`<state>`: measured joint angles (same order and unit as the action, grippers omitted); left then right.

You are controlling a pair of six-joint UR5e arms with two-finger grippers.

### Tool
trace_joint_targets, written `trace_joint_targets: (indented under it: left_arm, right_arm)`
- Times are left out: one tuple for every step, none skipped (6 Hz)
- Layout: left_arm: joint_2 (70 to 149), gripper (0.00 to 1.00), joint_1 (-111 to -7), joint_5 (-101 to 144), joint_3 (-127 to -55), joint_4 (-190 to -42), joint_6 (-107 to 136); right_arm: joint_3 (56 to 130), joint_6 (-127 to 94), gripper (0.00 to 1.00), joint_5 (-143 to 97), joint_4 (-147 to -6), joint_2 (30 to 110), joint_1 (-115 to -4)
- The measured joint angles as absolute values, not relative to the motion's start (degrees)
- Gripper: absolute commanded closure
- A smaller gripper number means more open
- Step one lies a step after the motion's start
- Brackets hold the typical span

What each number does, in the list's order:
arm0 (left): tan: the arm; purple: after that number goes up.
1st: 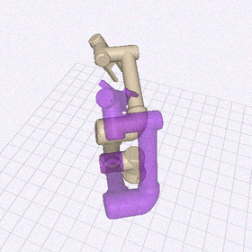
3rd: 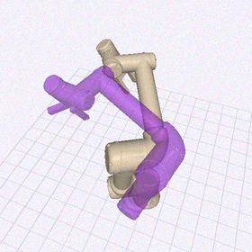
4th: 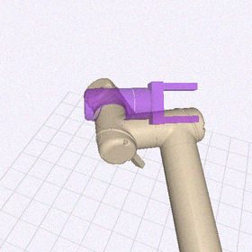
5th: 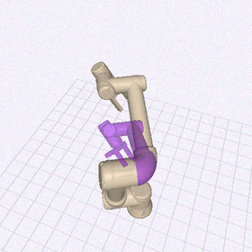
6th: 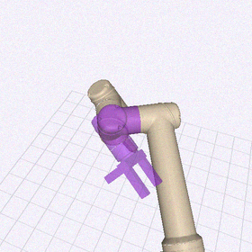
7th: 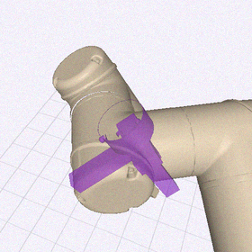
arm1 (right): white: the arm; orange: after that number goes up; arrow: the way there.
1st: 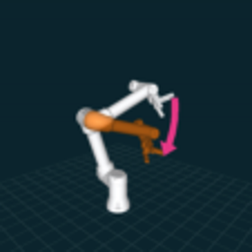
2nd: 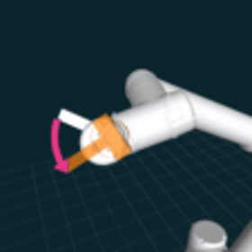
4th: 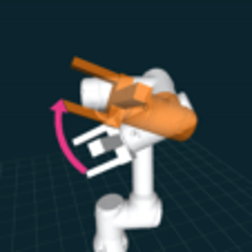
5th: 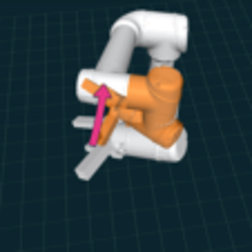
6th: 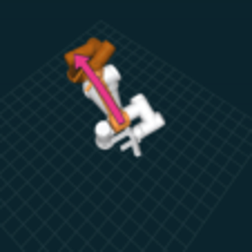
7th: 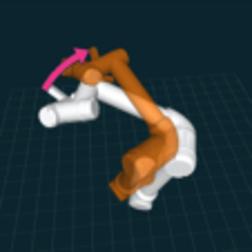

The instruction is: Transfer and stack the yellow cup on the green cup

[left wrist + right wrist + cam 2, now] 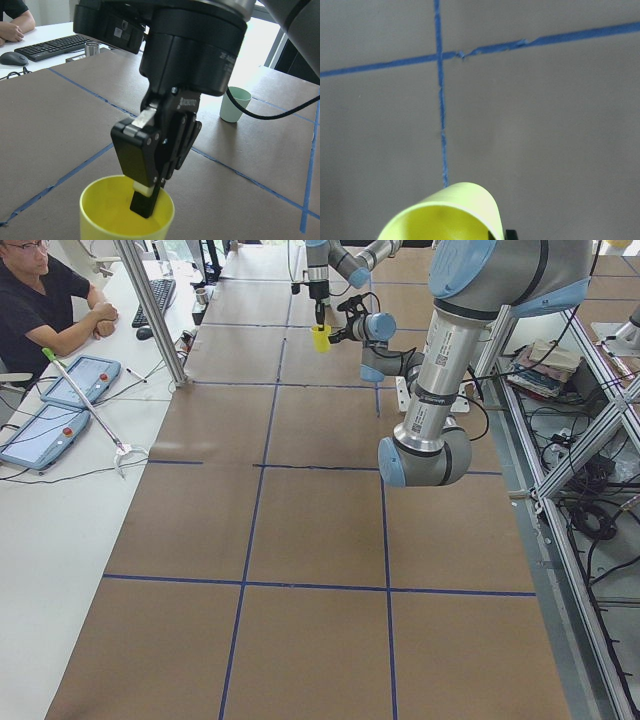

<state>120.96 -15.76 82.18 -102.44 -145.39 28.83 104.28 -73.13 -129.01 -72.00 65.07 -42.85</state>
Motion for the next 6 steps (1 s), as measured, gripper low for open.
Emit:
trace_joint_targets:
  left_arm:
    - [121.0, 0.00, -15.7, 82.2, -102.5, -145.3, 28.9]
    - [121.0, 0.00, -15.6, 82.1, -102.5, -145.3, 29.3]
    - [121.0, 0.00, -15.5, 82.1, -102.5, -145.2, 31.6]
    - [121.1, 0.00, -15.4, 82.1, -102.5, -145.0, 34.4]
    - [121.3, 0.00, -15.5, 82.2, -102.5, -144.8, 36.7]
    - [121.6, 0.00, -15.8, 82.2, -102.5, -143.9, 39.6]
  right_arm:
    - [104.9, -73.1, 1.00, -128.8, -72.0, 68.0, -47.2]
    - [105.3, -72.8, 1.00, -128.6, -72.1, 71.4, -52.4]
    - [105.8, -72.0, 1.00, -128.5, -72.0, 75.3, -57.3]
    - [107.0, -69.0, 1.00, -128.5, -71.9, 79.9, -61.5]
    - [108.5, -62.9, 1.00, -128.5, -71.9, 85.2, -65.3]
    - [109.9, -56.1, 1.00, -128.5, -71.9, 90.5, -68.2]
